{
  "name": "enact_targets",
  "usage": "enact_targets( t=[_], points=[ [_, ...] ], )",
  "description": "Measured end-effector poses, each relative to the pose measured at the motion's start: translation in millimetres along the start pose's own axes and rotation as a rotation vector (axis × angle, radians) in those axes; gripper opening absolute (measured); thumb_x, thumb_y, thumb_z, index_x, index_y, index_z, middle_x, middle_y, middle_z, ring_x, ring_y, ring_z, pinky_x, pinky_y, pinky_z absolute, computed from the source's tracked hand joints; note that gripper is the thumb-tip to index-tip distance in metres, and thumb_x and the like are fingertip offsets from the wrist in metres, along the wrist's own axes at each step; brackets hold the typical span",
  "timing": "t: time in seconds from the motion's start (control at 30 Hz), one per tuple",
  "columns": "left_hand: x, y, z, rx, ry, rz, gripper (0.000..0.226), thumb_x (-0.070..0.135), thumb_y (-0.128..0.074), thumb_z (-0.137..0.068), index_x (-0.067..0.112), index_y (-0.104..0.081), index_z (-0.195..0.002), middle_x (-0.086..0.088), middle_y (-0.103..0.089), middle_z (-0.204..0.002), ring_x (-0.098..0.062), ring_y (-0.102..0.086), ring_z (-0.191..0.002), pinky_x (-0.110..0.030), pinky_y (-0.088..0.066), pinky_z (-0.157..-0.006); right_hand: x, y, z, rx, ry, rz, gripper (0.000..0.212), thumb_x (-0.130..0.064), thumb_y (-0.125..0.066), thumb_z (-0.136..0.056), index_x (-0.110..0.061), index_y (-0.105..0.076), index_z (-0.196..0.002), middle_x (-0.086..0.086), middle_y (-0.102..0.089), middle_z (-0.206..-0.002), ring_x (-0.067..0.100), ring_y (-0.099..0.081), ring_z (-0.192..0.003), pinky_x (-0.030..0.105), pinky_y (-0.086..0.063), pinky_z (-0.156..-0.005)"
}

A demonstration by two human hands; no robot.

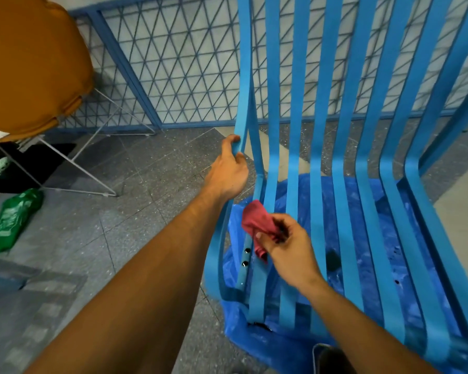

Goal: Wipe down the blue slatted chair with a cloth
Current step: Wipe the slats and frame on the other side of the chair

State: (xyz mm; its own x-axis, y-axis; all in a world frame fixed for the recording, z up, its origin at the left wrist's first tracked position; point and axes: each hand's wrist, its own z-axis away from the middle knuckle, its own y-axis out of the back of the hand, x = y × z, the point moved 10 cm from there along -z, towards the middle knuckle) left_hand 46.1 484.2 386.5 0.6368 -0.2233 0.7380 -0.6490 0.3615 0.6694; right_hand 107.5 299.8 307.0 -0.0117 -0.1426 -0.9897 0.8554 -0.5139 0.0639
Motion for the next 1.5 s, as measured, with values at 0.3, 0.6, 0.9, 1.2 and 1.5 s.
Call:
enact_targets(
  t=[0.3,0.6,0.9,1.2,1.5],
  points=[
    [12,3,7,-0.002,-0.054,-0.095,0.044,0.030,-0.031,-0.108,0.032,-0.021,-0.151,-0.012,-0.066,-0.105,-0.023,-0.063,-0.072,-0.043,-0.058,-0.066,35,-127,-20,-0.554,0.241,0.944,0.023,-0.009,-0.059,-0.084,-0.029,-0.048,-0.088,0.010,-0.063,-0.097,0.035,-0.067,-0.096,0.033,-0.047,-0.071],
    [13,3,7,-0.008,-0.056,-0.152,0.047,0.032,-0.033,-0.107,0.033,-0.019,-0.152,-0.013,-0.061,-0.116,-0.025,-0.066,-0.084,-0.042,-0.057,-0.072,93,-147,-23,-0.612,0.057,1.304,0.035,-0.007,-0.048,-0.098,-0.004,-0.051,-0.133,0.015,-0.054,-0.137,0.034,-0.056,-0.127,0.043,-0.047,-0.099],
    [16,2,8,-0.011,-0.058,-0.178,0.049,0.031,-0.033,-0.107,0.034,-0.017,-0.153,-0.014,-0.060,-0.119,-0.032,-0.068,-0.089,-0.052,-0.059,-0.081,104,-166,-23,-0.710,0.186,1.288,0.028,-0.007,-0.058,-0.093,-0.003,-0.063,-0.121,0.015,-0.062,-0.127,0.030,-0.061,-0.121,0.037,-0.050,-0.095],
    [16,2,7,-0.005,-0.058,-0.205,0.050,0.029,-0.033,-0.106,0.033,-0.017,-0.153,-0.014,-0.060,-0.118,-0.035,-0.067,-0.091,-0.054,-0.056,-0.086,96,-150,-76,-0.537,0.177,1.496,0.040,-0.011,-0.048,-0.100,-0.003,-0.048,-0.138,0.015,-0.049,-0.140,0.030,-0.053,-0.129,0.040,-0.045,-0.102],
    [16,2,8,0.003,-0.062,-0.215,0.049,0.031,-0.031,-0.107,0.033,-0.016,-0.154,-0.013,-0.058,-0.124,-0.031,-0.067,-0.091,-0.052,-0.056,-0.088,109,-170,-37,-0.691,0.385,1.720,0.030,-0.016,-0.054,-0.095,-0.015,-0.066,-0.122,0.001,-0.066,-0.126,0.027,-0.064,-0.116,0.045,-0.047,-0.088]
  ],
)
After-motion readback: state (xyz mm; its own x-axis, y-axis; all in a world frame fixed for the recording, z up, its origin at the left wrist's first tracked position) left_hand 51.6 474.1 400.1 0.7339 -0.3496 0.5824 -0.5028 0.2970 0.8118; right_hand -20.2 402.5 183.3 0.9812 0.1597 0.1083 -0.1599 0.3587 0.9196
